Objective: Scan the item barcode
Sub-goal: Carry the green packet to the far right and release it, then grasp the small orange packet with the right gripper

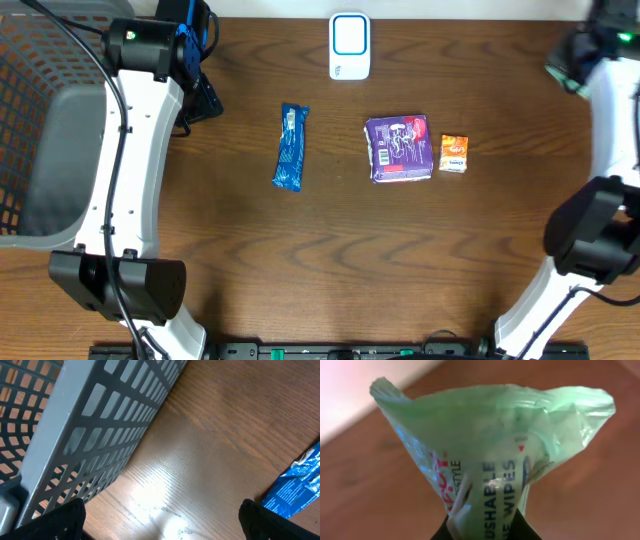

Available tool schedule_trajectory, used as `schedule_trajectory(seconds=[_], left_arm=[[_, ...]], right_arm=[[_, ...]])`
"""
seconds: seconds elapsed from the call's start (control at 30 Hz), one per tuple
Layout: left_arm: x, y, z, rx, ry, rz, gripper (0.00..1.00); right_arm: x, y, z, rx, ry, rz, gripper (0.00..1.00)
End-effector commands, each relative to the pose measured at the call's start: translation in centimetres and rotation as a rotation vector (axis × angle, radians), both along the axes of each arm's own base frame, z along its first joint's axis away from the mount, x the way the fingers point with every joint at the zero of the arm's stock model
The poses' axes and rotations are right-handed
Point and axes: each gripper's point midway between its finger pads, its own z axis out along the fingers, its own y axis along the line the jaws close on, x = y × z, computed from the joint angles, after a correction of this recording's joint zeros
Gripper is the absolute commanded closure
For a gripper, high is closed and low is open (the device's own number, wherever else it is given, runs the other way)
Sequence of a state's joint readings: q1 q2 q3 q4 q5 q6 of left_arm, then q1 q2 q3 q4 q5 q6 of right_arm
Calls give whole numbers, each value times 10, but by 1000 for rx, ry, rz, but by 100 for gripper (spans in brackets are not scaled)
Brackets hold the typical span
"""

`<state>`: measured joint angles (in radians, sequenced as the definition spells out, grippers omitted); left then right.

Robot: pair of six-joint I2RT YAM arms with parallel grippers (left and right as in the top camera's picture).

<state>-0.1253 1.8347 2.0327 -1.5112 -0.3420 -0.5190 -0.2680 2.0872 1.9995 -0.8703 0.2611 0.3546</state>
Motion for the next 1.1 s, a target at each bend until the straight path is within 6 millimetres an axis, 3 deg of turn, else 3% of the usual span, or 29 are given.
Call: schedule_trajectory(seconds=[0.0, 0.03, 0.17, 0.2, 0.3, 0.43, 0.6, 0.77, 1.07], left_arm=[[-1, 2, -2, 6, 14, -2, 2], [-1, 2, -3, 6, 14, -2, 2], [-1, 2, -3, 6, 14, -2, 2], [-1, 2, -3, 6, 14, -2, 2], [-1, 2, -3, 6, 14, -2, 2], [-1, 2, -3, 6, 14, -2, 2], [-1, 2, -2, 6, 14, -2, 2], [-1, 2, -2, 6, 14, -2, 2], [-1, 2, -3, 6, 14, -2, 2]], right_arm=[[-32, -58, -15, -96, 104, -146, 99], [-43, -73, -19, -119, 135, -190, 96], [-81, -122, -38, -109, 214, -303, 30], [-89, -129, -43, -89, 229, -318, 19], [-94, -133, -56, 27, 209, -304, 1], [-86, -118, -64, 175, 154, -240, 1], [-63, -72, -68, 319, 121, -115, 1], [-47, -8, -71, 431, 155, 69, 1], [-56, 95, -81, 484, 344, 312, 1]])
